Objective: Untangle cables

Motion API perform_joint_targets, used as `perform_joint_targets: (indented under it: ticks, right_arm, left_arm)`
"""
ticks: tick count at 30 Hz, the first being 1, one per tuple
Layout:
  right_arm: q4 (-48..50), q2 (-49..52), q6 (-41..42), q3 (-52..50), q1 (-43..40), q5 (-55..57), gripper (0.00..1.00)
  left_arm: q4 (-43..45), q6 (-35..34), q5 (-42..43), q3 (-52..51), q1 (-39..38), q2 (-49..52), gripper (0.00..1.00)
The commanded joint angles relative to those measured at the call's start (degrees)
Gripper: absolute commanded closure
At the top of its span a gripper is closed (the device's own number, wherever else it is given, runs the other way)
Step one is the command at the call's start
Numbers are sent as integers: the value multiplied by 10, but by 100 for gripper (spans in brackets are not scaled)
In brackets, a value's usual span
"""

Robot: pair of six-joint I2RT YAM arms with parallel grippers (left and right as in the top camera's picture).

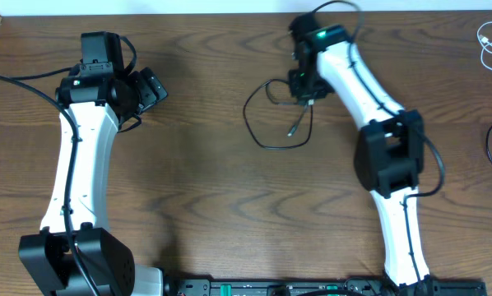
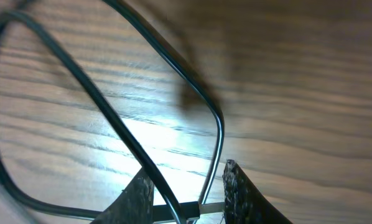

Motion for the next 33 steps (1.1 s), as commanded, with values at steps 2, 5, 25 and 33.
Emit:
perform_joint_targets:
  ticks: [2,5,25,33]
  right_arm:
    - [6,-17,-36,1,-19,-73,99]
    - [4,-16,-44,-6,-21,-59,99]
    - [-62,-136,-104,-5,-256,-99,99]
    - [-73,-127,-262,-24,-206,-163,70]
  left_arm:
    - [-3,-1,1,-2,2,-9,4]
    - [-3,-1,1,-2,2,-9,4]
    - [-3,-1,1,-2,2,-9,4]
    - [-3,-1,1,-2,2,-9,4]
